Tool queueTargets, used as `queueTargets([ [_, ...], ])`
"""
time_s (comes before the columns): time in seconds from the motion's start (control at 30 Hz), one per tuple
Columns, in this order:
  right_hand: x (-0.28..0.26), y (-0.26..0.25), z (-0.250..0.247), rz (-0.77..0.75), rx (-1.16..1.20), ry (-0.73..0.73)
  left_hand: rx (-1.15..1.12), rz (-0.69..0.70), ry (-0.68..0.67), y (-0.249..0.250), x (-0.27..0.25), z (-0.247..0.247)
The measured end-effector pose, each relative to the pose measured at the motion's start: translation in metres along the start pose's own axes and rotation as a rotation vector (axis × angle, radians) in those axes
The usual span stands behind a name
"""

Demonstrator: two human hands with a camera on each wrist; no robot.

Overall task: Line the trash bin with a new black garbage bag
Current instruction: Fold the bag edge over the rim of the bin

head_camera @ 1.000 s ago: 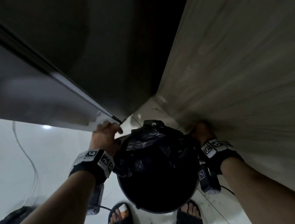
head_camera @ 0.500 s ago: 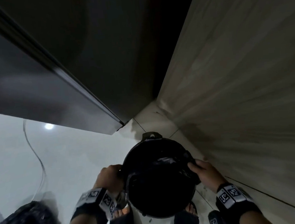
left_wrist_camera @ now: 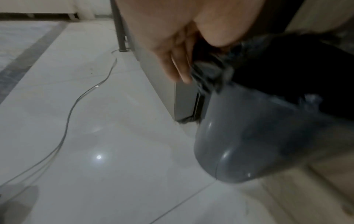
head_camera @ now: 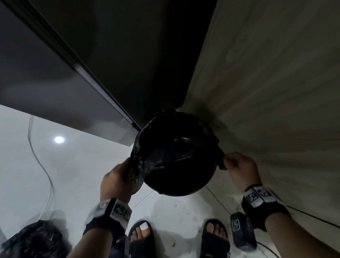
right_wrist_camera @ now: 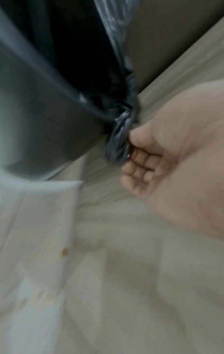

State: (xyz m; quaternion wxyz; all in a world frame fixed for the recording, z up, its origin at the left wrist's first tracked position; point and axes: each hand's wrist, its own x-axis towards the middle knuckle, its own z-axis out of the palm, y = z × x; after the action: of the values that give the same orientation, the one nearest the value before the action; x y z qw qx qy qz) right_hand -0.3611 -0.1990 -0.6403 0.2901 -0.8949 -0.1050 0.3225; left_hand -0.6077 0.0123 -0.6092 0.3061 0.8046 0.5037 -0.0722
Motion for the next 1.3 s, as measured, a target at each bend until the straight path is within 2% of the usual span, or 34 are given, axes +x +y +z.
queueTargets([
  [0.07,-0.020,0.018,0.005,-0.064,-0.162,-0.048,0.046,-0.039,-0.045,-0.013,-0.022,0.007],
  [0.13,-0.030,0.029,0.007,-0.070,-0.286,-0.123,-0.037,-0.202,-0.125,-0.024,-0.034,0.011],
  [0.2,-0.029,0.025,0.003,0.033,-0.152,-0.123,-0.241,-0.353,-0.073,-0.030,-0.032,0.011],
  [0.23,-0.029,0.022,0.001,0.055,-0.075,-0.082,-0.309,-0.358,-0.018,-0.029,-0.031,0.009],
  [0.27,-0.031,0.017,-0.003,0.021,-0.036,-0.015,-0.291,-0.276,0.047,-0.025,-0.031,0.005],
  [0.33,-0.034,0.005,-0.019,-0.157,-0.062,0.073,-0.120,0.009,0.151,0.001,-0.031,0.002],
  [0.4,-0.046,-0.010,-0.023,-0.334,-0.191,-0.048,0.074,0.292,0.098,0.023,-0.040,0.001],
  [0.47,-0.053,-0.015,-0.019,-0.425,-0.432,-0.249,0.286,0.463,-0.085,0.042,-0.048,0.008],
  [0.53,-0.059,-0.010,-0.009,-0.539,-0.654,-0.345,0.546,0.499,-0.371,0.047,-0.056,0.016],
  [0.57,-0.060,-0.006,-0.006,-0.597,-0.724,-0.355,0.622,0.512,-0.456,0.044,-0.057,0.021],
  [0.63,-0.062,0.003,-0.002,-0.674,-0.737,-0.303,0.685,0.579,-0.491,0.033,-0.060,0.024],
  [0.77,-0.072,0.011,0.000,-0.666,-0.637,-0.170,0.622,0.708,-0.370,0.005,-0.076,0.026],
  [0.83,-0.082,0.018,0.002,-0.641,-0.589,-0.169,0.575,0.762,-0.331,-0.012,-0.085,0.032],
  [0.9,-0.090,0.026,0.004,-0.680,-0.598,-0.189,0.575,0.842,-0.284,-0.022,-0.092,0.033],
  [1.03,-0.099,0.035,0.012,-0.764,-0.646,-0.228,0.549,0.785,-0.344,-0.022,-0.086,0.032],
  [1.13,-0.091,0.035,0.016,-0.665,-0.548,-0.198,0.533,0.813,-0.334,-0.021,-0.077,0.034],
  [1.2,-0.085,0.036,0.016,-0.630,-0.511,-0.206,0.498,0.792,-0.291,-0.020,-0.070,0.032],
  [1.3,-0.076,0.031,0.015,-0.579,-0.420,-0.261,0.425,0.729,-0.130,-0.012,-0.052,0.024],
])
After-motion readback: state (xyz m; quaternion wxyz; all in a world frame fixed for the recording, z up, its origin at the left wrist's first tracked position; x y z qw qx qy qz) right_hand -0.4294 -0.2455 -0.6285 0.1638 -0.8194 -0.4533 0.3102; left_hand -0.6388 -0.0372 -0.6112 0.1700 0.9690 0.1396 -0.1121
